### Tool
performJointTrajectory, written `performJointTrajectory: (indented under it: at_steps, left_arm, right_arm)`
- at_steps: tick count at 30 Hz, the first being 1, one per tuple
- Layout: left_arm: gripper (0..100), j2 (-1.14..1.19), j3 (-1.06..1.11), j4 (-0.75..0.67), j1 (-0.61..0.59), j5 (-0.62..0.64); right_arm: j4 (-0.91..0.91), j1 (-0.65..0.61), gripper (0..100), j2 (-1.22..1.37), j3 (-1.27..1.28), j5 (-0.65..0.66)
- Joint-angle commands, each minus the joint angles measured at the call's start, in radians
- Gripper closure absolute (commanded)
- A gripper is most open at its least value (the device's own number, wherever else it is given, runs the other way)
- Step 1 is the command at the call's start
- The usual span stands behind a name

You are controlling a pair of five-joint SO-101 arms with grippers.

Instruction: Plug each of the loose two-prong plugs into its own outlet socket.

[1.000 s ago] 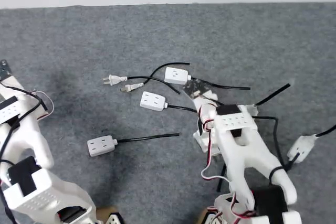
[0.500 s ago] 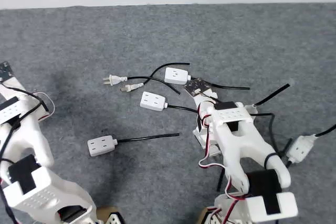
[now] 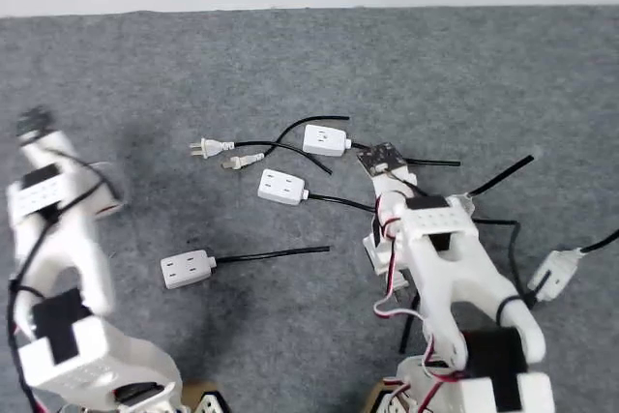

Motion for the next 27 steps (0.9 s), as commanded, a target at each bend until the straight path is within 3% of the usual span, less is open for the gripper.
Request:
performJointTrajectory:
  at_steps: [1,5,9,11,18,27]
  left_arm:
    - [94,-0.110,-0.030,0.153,0.215,0.176]
    - [91,-0.129,-0.030,0.130,0.434,0.456]
    - [77,-0.127,-0.025,0.037,0.577,0.713]
    - [73,-0.127,-0.022,0.006,0.623,0.783]
    - [72,0.029,-0.090,-0.094,0.674,0.879]
    - [72,0.311,-0.343,-0.028,0.687,0.882]
  right_arm:
    - [-0.022,0.012,99.1,-0.076,0.021,-0.003]
    - [-0.019,0.015,99.1,-0.073,0.021,-0.003]
    - [-0.016,0.015,99.1,-0.073,0.021,-0.002]
    - [-0.015,0.016,99.1,-0.073,0.021,-0.002]
    - [-0.018,0.013,99.1,-0.073,0.021,0.000]
    - [-0.015,0.013,99.1,-0.073,0.021,0.031]
